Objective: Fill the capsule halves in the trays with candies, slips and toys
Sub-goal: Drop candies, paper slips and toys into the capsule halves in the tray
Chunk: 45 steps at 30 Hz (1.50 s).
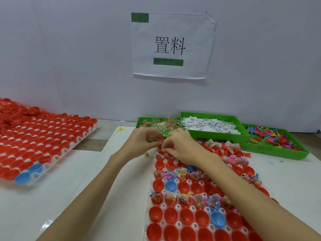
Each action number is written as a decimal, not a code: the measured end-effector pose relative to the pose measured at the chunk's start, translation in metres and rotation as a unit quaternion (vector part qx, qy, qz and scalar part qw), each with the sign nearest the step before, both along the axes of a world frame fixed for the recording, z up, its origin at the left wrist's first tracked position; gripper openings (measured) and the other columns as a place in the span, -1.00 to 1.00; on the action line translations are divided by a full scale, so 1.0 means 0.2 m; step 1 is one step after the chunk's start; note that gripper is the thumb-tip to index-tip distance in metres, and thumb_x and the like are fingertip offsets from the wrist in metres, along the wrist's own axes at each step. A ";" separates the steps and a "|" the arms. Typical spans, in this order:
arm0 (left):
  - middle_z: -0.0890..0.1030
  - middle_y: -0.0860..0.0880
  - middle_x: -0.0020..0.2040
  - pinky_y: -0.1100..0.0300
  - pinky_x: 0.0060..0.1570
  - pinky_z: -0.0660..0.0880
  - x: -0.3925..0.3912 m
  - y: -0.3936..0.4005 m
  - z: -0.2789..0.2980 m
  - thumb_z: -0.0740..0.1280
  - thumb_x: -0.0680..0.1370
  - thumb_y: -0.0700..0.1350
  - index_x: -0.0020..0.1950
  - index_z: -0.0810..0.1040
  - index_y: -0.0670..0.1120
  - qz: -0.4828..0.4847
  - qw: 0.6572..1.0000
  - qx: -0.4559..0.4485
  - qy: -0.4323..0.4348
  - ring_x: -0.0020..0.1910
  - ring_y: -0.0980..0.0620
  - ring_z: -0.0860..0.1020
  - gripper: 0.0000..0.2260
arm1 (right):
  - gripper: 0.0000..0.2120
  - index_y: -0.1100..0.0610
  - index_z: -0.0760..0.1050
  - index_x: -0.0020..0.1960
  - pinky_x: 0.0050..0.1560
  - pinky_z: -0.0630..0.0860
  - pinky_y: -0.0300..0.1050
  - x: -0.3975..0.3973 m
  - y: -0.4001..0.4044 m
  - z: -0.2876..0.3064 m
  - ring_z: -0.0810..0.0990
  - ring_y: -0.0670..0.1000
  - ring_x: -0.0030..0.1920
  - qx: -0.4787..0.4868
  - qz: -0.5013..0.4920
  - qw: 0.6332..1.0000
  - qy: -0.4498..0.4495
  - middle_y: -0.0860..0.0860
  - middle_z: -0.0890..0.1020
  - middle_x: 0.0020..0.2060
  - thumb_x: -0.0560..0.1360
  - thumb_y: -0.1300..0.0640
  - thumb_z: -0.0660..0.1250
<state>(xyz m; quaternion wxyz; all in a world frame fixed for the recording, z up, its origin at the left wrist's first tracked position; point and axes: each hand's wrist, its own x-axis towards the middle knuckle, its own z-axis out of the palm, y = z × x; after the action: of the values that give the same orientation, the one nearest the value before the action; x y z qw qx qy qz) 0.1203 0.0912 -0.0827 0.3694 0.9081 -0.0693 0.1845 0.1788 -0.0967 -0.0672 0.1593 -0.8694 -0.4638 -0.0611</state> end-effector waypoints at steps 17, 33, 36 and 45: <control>0.73 0.16 0.02 0.35 0.05 0.60 0.00 0.06 0.04 0.51 0.54 -0.09 0.14 0.73 0.02 0.009 0.999 0.005 0.043 0.00 0.29 0.66 -0.82 | -0.84 -0.05 0.72 0.00 -0.12 0.39 -0.45 0.06 -0.30 0.14 0.60 -0.29 -0.10 0.179 -0.045 0.978 0.101 -0.21 0.70 -0.15 0.61 -0.02 0.36; 0.75 0.14 -0.05 0.35 -0.02 0.59 -0.02 0.05 0.09 0.49 0.55 -0.03 0.05 0.75 0.01 0.033 0.998 -0.043 -0.009 -0.05 0.20 0.69 -0.88 | -0.75 0.09 0.70 0.04 0.03 0.59 -0.23 0.06 -0.47 0.49 0.69 -0.05 0.07 0.398 -0.018 0.880 0.259 -0.02 0.76 0.00 0.66 0.01 0.29; 0.74 0.17 -0.04 0.47 -0.14 0.51 -0.04 0.07 0.11 0.45 0.58 0.01 0.06 0.75 0.03 0.064 0.997 -0.045 -0.017 -0.08 0.27 0.67 -0.87 | -0.72 0.05 0.72 0.01 -0.01 0.58 -0.24 0.06 -0.69 0.53 0.69 -0.02 0.07 0.453 -0.013 0.844 0.289 0.06 0.75 0.02 0.66 -0.03 0.27; 0.71 -0.07 0.09 0.06 0.09 0.56 0.08 0.04 0.04 0.38 0.63 -0.13 0.20 0.67 -0.16 0.180 0.981 0.051 -0.049 0.06 -0.04 0.64 -0.81 | -0.64 0.08 0.73 -0.14 -0.10 0.58 -0.22 -0.04 -1.03 0.12 0.73 0.05 -0.05 0.508 -0.149 0.807 0.261 0.09 0.75 -0.14 0.59 -0.11 0.27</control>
<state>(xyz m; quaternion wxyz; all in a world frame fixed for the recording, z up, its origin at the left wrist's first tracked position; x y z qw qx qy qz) 0.1360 0.1000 -0.0749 0.2795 0.9131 0.0682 0.2888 0.1706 -0.3021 -0.0436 0.6825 -0.7056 -0.1722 -0.0820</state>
